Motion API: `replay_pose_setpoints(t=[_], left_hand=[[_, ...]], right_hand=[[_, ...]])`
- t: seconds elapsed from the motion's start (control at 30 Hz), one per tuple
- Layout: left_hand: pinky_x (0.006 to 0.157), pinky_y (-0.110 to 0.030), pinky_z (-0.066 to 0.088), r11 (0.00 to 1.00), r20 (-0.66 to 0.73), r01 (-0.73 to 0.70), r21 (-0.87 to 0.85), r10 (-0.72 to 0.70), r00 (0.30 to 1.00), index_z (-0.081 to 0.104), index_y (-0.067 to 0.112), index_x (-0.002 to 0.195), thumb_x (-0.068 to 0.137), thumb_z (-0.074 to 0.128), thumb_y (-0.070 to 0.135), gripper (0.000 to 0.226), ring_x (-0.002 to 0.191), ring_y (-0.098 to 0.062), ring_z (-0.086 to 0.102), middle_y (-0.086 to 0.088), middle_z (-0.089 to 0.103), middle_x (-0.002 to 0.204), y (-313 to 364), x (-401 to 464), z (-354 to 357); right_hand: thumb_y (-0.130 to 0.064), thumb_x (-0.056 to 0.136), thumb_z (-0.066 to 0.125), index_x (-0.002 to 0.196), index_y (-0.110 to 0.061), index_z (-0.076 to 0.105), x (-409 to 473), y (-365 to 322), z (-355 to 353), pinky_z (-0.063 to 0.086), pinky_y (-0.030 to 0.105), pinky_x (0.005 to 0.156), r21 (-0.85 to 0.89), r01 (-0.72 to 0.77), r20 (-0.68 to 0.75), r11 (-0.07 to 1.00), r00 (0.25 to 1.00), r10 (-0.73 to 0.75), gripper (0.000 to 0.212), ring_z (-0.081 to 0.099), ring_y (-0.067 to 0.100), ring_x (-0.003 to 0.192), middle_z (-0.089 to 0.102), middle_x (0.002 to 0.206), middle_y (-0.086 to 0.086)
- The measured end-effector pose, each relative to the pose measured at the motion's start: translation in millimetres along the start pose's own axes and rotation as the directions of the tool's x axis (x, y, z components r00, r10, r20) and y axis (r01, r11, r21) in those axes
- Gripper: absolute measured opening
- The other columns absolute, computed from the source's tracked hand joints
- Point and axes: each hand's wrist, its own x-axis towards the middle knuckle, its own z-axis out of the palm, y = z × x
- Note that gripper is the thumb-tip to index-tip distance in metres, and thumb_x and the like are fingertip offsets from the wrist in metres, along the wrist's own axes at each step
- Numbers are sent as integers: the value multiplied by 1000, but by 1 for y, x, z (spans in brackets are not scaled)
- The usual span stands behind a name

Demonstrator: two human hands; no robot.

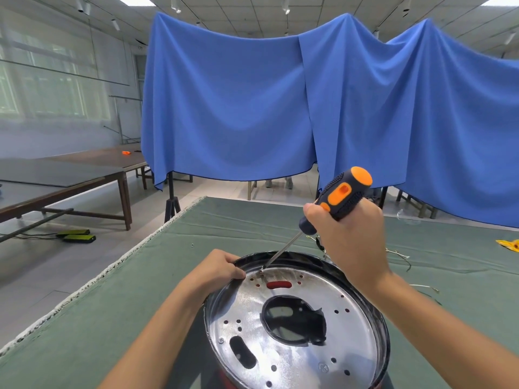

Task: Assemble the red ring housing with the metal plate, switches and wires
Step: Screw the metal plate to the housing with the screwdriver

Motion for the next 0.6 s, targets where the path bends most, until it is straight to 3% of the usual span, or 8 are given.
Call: replay_pose_setpoints(t=[0.1, 0.3, 0.6], left_hand=[[57, -21, 42, 1000, -4, -1, -3, 1, 1000, 68, 22, 63, 87, 65, 10, 27, 58, -11, 54, 2, 61, 61, -1, 1, 1], [57, -20, 41, 1000, -6, -2, -11, 2, 1000, 66, 19, 61, 86, 64, 8, 27, 57, -12, 52, 2, 58, 59, -2, 2, 1], [58, -20, 40, 1000, -6, -4, -1, 4, 1000, 65, 19, 60, 85, 66, 10, 27, 58, -13, 50, -1, 57, 62, -3, 3, 2]], right_hand=[[-24, 71, 60, 54, -5, 54, 0, 1, 2, 41, 25, 41, -1, -2, 11, 1000, 1000, 2, 26, 51, 22, 45, 56, 53, 7], [-26, 70, 59, 56, -4, 57, -1, 2, 4, 41, 24, 40, -13, -13, 43, 1000, 999, 13, 26, 52, 22, 45, 57, 51, 8], [-17, 74, 63, 48, -11, 44, 12, -1, 9, 35, 15, 43, -33, -13, 133, 999, 991, 17, 33, 41, 9, 43, 49, 41, -6]])
